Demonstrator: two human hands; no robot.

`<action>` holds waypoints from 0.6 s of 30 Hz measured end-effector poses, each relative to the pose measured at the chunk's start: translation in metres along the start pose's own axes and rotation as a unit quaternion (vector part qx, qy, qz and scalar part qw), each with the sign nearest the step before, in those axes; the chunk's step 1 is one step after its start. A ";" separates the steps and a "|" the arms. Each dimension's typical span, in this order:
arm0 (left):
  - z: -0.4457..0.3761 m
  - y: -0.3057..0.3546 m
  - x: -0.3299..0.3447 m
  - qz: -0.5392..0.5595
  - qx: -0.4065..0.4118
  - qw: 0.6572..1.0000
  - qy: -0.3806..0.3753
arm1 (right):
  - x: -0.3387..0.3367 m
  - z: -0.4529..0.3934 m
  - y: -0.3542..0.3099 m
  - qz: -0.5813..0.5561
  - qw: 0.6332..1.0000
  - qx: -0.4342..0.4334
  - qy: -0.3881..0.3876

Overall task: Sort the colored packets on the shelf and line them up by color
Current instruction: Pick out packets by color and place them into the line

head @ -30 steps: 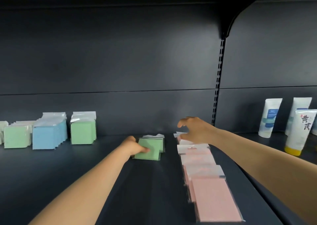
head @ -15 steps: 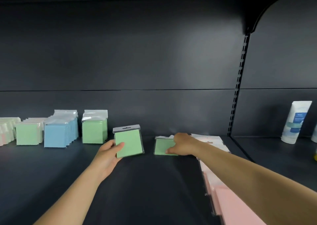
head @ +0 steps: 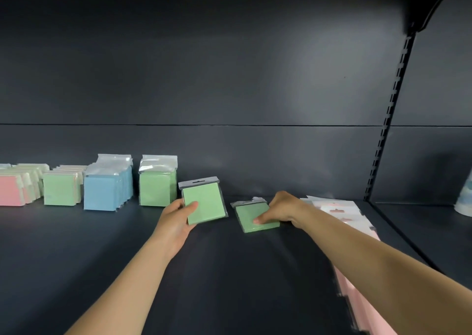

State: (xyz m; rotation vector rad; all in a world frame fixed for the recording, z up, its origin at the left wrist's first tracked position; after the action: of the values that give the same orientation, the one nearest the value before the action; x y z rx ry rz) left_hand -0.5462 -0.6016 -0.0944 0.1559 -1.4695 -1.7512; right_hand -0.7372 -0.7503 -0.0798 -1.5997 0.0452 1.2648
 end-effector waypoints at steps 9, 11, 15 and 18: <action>0.000 -0.002 0.001 -0.014 -0.003 1.000 -0.015 | 0.019 -0.019 0.007 -0.059 0.995 -0.005 -0.080; -0.001 -0.002 0.001 -0.012 -0.004 1.000 -0.015 | 0.019 -0.009 -0.001 -0.054 0.994 -0.010 -0.090; -0.001 0.000 -0.003 0.002 -0.002 1.000 -0.010 | 0.019 0.003 -0.010 -0.043 0.994 -0.025 -0.101; 0.000 0.005 -0.009 0.002 0.012 1.000 0.001 | 0.018 0.008 -0.014 -0.050 0.993 -0.045 -0.101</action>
State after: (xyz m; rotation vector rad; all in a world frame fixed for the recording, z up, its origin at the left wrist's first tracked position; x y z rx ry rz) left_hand -0.5376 -0.5963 -0.0932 0.1671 -1.4882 -1.7292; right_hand -0.7271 -0.7291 -0.0825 -1.5232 -0.2187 1.3587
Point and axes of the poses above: each hand's wrist, its own z-axis away from the middle knuckle, its own x-axis out of the palm, y = z × x, the point moved 9 cm from there along -z, towards the middle knuckle, and after that the axes turned 14 degrees about -x, right-handed, at the moved point
